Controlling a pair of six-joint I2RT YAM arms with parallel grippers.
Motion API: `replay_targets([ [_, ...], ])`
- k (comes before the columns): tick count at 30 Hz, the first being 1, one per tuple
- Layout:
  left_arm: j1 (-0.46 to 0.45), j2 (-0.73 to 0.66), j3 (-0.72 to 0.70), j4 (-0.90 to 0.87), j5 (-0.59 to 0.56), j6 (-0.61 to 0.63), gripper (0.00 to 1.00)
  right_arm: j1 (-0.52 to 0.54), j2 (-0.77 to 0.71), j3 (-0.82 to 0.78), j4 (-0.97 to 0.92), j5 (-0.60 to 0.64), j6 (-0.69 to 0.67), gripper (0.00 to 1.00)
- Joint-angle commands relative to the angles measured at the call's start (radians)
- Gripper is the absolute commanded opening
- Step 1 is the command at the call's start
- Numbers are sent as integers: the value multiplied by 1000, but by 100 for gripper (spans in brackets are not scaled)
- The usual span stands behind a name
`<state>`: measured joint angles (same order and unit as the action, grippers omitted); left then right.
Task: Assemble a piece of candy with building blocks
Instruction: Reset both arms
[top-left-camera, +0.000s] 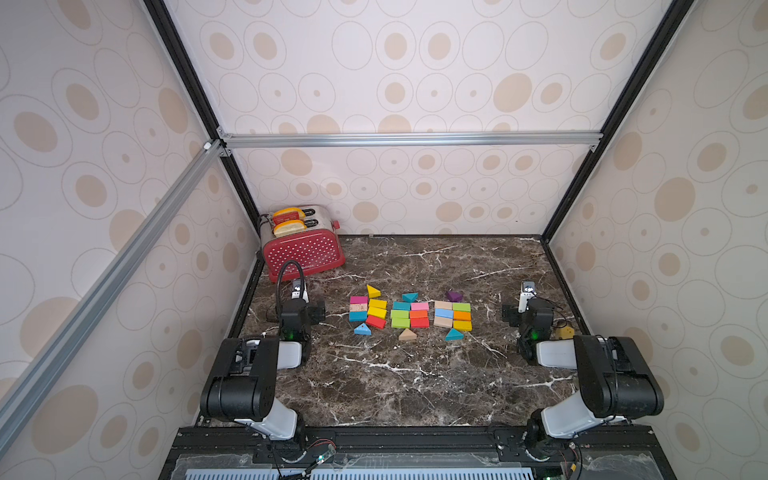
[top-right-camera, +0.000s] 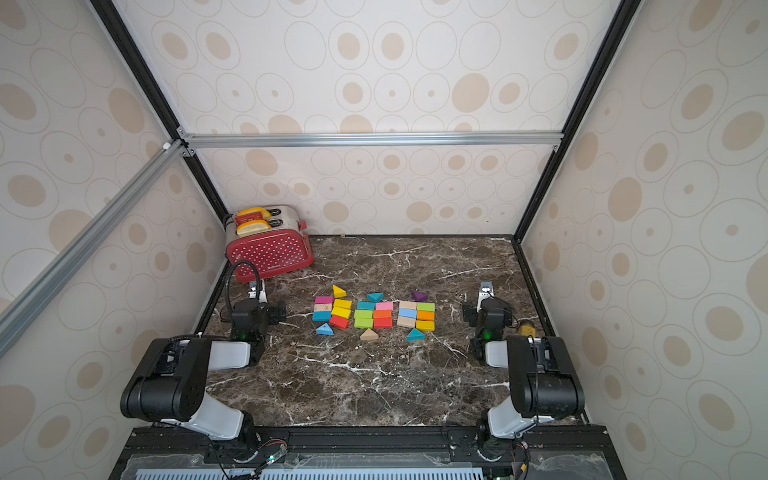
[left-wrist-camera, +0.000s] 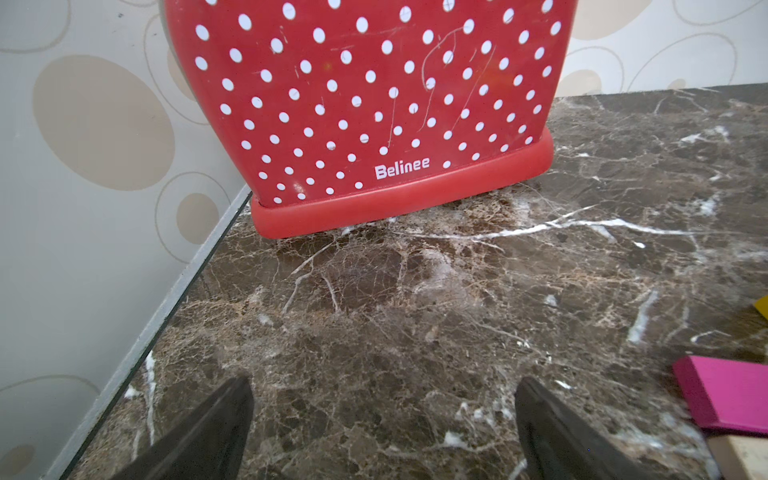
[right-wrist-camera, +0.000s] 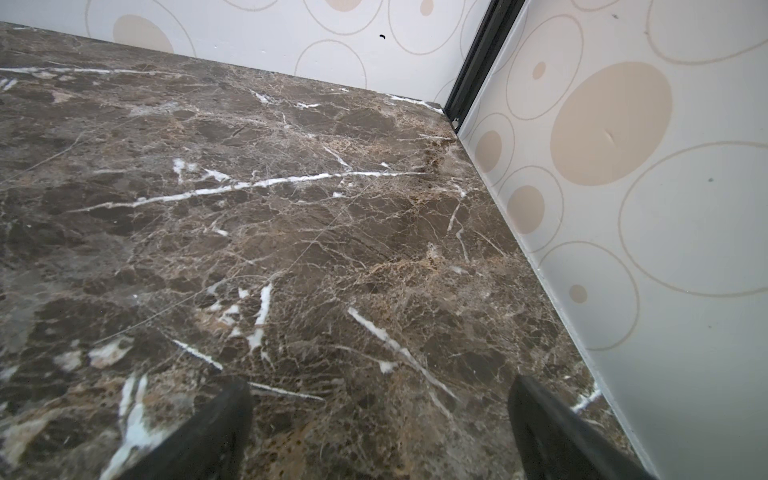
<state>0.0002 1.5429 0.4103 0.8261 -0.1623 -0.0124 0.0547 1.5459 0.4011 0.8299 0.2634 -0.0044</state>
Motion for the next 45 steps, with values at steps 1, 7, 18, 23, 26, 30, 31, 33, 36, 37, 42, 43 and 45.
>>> replay_targets([
  [1, 4, -4, 15, 12, 1, -12, 99, -1, -12, 2, -6, -2, 5, 100],
  [7, 4, -5, 13, 12, 1, -12, 99, -1, -12, 2, -6, -1, 6, 100],
  [18, 5, -3, 15, 11, 1, -13, 99, -1, -11, 2, -6, -2, 6, 100],
  [23, 4, -3, 15, 10, 1, -14, 99, -1, -9, 2, -6, -1, 5, 100],
  [26, 4, -5, 12, 14, 2, -12, 99, -1, -11, 1, -5, -1, 5, 100],
  [30, 1, -21, -70, 141, 45, 9, 99, -1, -29, -66, 105, 44, 28, 100],
  [31, 1, -23, -105, 203, 45, 11, 99, -2, -38, -106, 167, 43, 34, 100],
  [33, 0, -17, -167, 330, 27, 7, 99, -1, -25, -170, 305, 17, 14, 100],
  [36, -1, -11, -159, 335, -8, -3, 99, -2, -20, -165, 294, 21, 17, 100],
  [37, 0, -20, -124, 260, -15, -7, 99, -3, -33, -133, 218, 28, 27, 100],
  [42, 2, -5, 7, 24, 9, -6, 99, 1, -12, -6, 10, 24, 14, 100],
  [43, 3, -2, 13, 19, 7, -9, 99, 1, -9, -14, 29, 24, 16, 100],
  [45, 3, -4, 12, 17, 6, -8, 99, 1, -12, -1, -3, 21, 15, 100],
])
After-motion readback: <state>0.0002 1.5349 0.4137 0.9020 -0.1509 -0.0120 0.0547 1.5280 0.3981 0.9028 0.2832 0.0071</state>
